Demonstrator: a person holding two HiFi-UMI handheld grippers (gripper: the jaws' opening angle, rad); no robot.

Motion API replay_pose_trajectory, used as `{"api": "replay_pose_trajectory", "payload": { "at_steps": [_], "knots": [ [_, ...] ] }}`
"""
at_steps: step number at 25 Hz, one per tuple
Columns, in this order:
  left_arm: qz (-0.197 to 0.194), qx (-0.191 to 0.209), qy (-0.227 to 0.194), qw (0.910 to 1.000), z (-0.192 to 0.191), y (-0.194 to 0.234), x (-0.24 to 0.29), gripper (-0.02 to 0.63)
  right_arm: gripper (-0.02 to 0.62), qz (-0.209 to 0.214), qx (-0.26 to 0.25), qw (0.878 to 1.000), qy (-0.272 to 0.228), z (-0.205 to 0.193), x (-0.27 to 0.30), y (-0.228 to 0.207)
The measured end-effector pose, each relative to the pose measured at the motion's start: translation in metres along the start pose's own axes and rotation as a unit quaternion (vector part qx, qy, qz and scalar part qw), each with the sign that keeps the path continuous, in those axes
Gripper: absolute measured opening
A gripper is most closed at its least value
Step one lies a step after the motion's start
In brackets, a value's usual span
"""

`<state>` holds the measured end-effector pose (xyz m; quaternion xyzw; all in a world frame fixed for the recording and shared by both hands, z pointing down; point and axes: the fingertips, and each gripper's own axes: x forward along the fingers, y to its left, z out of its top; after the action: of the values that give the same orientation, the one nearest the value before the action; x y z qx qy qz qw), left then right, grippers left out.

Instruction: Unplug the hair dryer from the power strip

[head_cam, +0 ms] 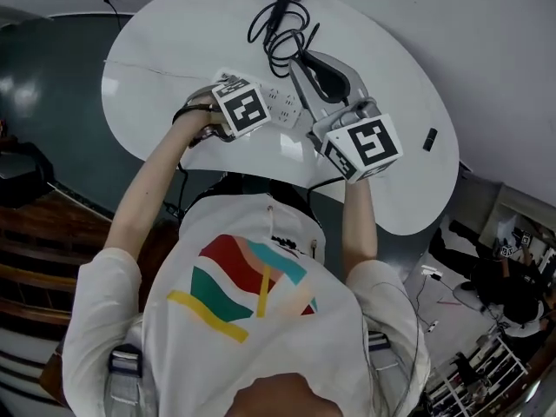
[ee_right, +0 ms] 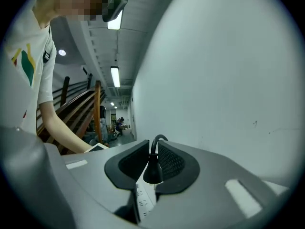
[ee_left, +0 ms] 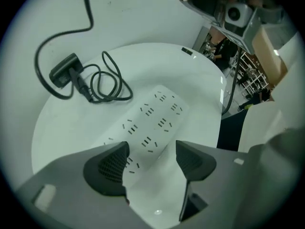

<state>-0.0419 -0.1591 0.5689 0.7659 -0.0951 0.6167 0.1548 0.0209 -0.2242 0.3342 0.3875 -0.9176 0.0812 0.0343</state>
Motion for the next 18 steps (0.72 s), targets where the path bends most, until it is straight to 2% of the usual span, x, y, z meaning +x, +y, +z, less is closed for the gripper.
{"api": "replay_pose_trajectory", "payload": {
  "at_steps": [3,6,9,13,15,18],
  "knots": [
    [0.009,-0.006,-0.012,0.9999,0.001,0.003,0.002,0.307,0.071,0.004,-0.014,1.000,0.021,-0.007,-0.001,0.005],
    [0.001,-0.013,-0.023,0.9996,0.004,0.004,-0.002,0.309,0.071,0.000,-0.013,1.000,0.025,-0.008,-0.004,0.004],
    [0.031,-0.030,-0.077,0.9961,0.013,0.015,-0.029,0.319,0.067,-0.010,-0.012,1.000,0.026,-0.007,-0.010,-0.001],
    [0.045,-0.056,-0.136,0.9881,0.017,0.018,-0.055,0.319,0.067,-0.020,-0.012,0.999,0.025,-0.005,-0.015,-0.008],
    [0.027,-0.067,-0.172,0.9825,0.023,0.010,-0.061,0.319,0.067,-0.023,-0.016,0.999,0.020,0.000,-0.015,-0.010],
    [-0.010,-0.104,-0.236,0.9660,0.031,0.000,-0.068,0.318,0.066,-0.025,-0.034,0.999,0.016,0.011,-0.017,-0.007]
  ]
}}
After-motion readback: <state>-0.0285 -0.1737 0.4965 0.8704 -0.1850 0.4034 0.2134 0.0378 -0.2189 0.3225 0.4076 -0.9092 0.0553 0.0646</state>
